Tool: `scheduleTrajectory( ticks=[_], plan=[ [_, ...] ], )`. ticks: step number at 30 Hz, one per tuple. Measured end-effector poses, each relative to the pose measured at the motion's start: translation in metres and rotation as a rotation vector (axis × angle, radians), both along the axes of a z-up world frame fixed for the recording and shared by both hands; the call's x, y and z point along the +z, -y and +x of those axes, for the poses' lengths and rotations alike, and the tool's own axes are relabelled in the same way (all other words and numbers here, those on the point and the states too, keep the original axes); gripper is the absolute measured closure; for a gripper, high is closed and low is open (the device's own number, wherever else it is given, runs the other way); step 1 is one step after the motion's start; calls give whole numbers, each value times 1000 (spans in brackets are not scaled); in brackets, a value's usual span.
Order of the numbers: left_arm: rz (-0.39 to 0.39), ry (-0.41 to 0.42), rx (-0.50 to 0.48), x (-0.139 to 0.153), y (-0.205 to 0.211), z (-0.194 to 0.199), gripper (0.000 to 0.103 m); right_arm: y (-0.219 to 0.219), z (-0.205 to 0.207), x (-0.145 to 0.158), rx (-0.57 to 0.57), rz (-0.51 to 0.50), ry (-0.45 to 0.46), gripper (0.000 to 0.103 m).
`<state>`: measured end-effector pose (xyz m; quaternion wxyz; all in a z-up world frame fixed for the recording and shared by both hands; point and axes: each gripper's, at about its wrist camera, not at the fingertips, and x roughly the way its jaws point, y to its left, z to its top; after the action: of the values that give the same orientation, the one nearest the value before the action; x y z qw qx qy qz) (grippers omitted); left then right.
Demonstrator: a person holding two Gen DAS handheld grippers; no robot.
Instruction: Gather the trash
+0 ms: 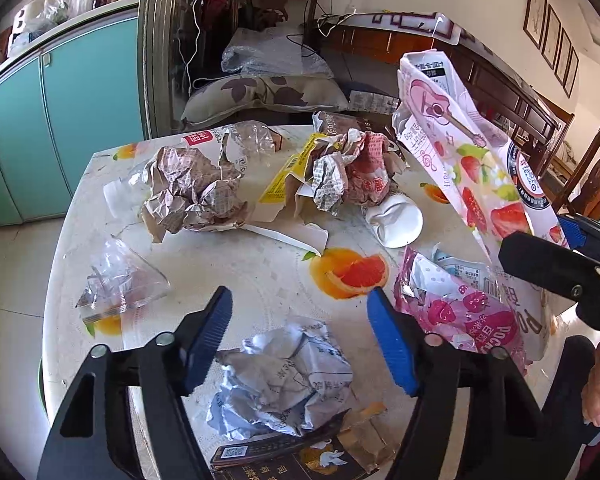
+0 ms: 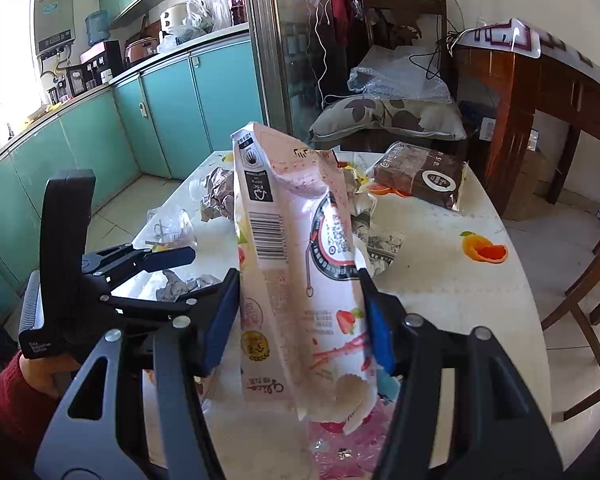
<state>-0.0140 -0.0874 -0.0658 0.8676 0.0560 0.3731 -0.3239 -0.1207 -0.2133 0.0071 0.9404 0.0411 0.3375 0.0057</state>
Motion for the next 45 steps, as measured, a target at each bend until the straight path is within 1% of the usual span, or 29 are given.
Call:
scheduleTrajectory(
  ticks=[1, 2, 3, 4, 6, 9, 15, 19, 22, 23, 24, 25, 26, 28, 30, 32, 36, 37, 38, 39, 40, 43, 44, 45],
  plan=[
    [-9, -3, 2, 1, -2, 1, 56, 0, 0, 0, -2, 4, 2, 47],
    [-22, -9, 4, 2, -4, 2, 68, 1, 0, -1, -5, 7, 3, 47],
    [-36, -13, 8, 3, -6, 4, 79, 1, 0, -1, -6, 9, 3, 47],
    [-47, -12, 15, 5, -9, 4, 83, 0, 0, -1, -6, 10, 3, 47],
    [-62, -7, 22, 7, -13, 5, 98, 0, 1, -3, -7, 8, 0, 47],
    [-79, 2, 25, 10, -17, 5, 103, -1, 3, -3, -5, -2, -5, 47],
    [-62, 48, 29, 18, -19, 1, 103, -6, 0, 3, -14, -31, 18, 47],
    [-59, 33, 39, 16, -23, 5, 103, -4, 2, 0, -20, -40, 12, 47],
    [-51, 22, 46, 13, -24, 7, 102, -4, 4, -4, -19, -39, 1, 47],
    [-48, 14, 48, 11, -23, 9, 93, -4, 5, -6, -16, -40, -4, 47],
    [-47, 10, 57, 10, -23, 9, 63, -4, 6, -8, -14, -43, -10, 47],
    [-51, 11, 66, 10, -24, 9, 47, -4, 6, -9, -14, -46, -15, 47],
    [-68, 16, 74, 12, -26, 9, 34, -4, 7, -11, -14, -48, -20, 47],
    [-119, 24, 63, 21, -32, 5, 33, -2, 7, -12, -18, -52, -25, 46],
    [-149, 38, 56, 29, -37, 1, 19, 1, 7, -12, -26, -55, -25, 46],
    [-126, 29, 30, 29, -34, -2, 15, 5, 7, -12, -35, -52, -22, 46],
    [-22, 0, -2, 9, -17, -6, 15, 8, 9, -13, -42, -49, -25, 46],
    [3, -11, -3, 3, -13, -5, 16, 8, 9, -13, -41, -52, -26, 46],
    [17, -24, -2, -3, -10, -3, 19, 8, 10, -14, -41, -54, -27, 46],
    [22, -39, -2, -7, -8, -2, 27, 8, 11, -15, -40, -52, -29, 46],
    [29, -49, -7, -10, -5, 0, 30, 8, 11, -16, -37, -48, -31, 46],
    [39, -47, -20, -16, 0, 0, 35, 7, 12, -17, -32, -46, -32, 46],
    [32, -45, -32, -15, 1, -1, 46, 7, 12, -18, -31, -44, -32, 46],
    [25, -41, -38, -14, 1, -3, 49, 7, 12, -18, -31, -41, -32, 46]
  ],
)
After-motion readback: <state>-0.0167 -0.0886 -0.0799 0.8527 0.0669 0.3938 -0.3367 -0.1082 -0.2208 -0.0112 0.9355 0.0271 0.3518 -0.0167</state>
